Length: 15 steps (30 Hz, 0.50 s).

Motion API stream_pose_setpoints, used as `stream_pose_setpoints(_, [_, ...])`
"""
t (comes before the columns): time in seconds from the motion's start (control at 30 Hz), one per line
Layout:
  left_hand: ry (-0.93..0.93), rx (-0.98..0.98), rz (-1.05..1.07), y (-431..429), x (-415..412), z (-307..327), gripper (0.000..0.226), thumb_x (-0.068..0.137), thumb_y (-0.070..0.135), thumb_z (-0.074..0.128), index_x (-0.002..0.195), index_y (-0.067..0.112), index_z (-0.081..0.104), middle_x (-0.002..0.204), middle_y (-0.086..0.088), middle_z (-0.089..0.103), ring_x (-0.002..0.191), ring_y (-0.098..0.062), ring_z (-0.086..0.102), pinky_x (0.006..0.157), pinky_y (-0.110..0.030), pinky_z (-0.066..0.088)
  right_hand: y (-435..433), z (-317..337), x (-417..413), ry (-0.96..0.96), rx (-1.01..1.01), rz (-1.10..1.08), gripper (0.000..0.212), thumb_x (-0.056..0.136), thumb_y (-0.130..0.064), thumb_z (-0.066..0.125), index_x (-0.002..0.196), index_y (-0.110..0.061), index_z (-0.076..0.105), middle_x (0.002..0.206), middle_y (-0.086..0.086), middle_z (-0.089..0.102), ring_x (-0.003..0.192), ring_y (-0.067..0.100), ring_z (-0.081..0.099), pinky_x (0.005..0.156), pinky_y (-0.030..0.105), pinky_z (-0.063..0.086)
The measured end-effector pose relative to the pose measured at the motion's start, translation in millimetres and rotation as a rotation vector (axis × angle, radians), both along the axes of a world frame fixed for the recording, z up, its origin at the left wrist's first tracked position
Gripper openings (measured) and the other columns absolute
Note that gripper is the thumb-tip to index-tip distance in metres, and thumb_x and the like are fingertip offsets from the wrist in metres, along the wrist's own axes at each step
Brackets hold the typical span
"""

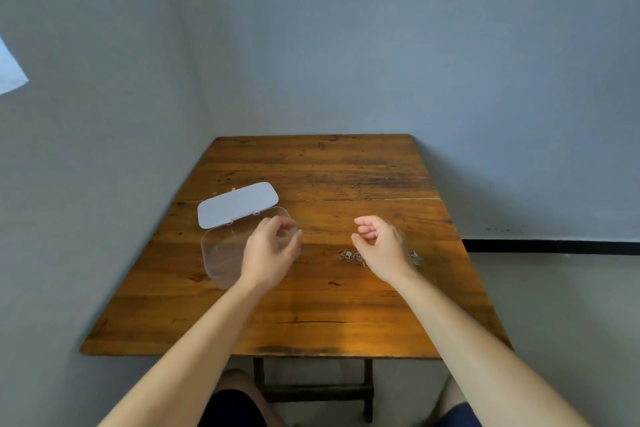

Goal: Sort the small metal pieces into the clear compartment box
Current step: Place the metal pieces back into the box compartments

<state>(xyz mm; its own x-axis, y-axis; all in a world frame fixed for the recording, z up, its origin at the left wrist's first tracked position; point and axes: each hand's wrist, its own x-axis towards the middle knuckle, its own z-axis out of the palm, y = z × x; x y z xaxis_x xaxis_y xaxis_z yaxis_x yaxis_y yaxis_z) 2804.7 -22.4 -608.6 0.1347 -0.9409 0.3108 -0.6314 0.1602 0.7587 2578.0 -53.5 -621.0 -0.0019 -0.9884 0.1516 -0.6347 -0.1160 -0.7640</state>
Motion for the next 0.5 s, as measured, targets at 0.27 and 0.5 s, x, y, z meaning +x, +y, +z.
stream_pose_setpoints(0.27, [-0.199,0.125,-0.148,-0.7,-84.2,-48.0,0.046,0.084,0.058,0.063,0.118,0.027,0.063,0.107,0.009,0.059,0.101,-0.012,0.057,0.082,-0.031,0.053,23.0,-32.0,-80.3,0.256,0.096,-0.327,0.06,0.084,-0.058,0.064,0.134,-0.026,0.057,0.128,0.002,0.05,0.119,0.023,0.051,0.096,0.04,0.05])
stream_pose_setpoints(0.5, [-0.334,0.165,-0.002,-6.5,-102.3,-61.8,0.08,0.078,0.076,0.056,0.138,0.024,0.055,0.123,0.002,0.055,0.116,-0.017,0.051,0.095,-0.032,0.048,28.1,-51.7,-92.2,0.262,-0.022,-0.359,0.045,0.089,-0.046,0.067,0.124,-0.018,0.069,0.112,0.002,0.059,0.107,0.021,0.055,0.091,0.032,0.043])
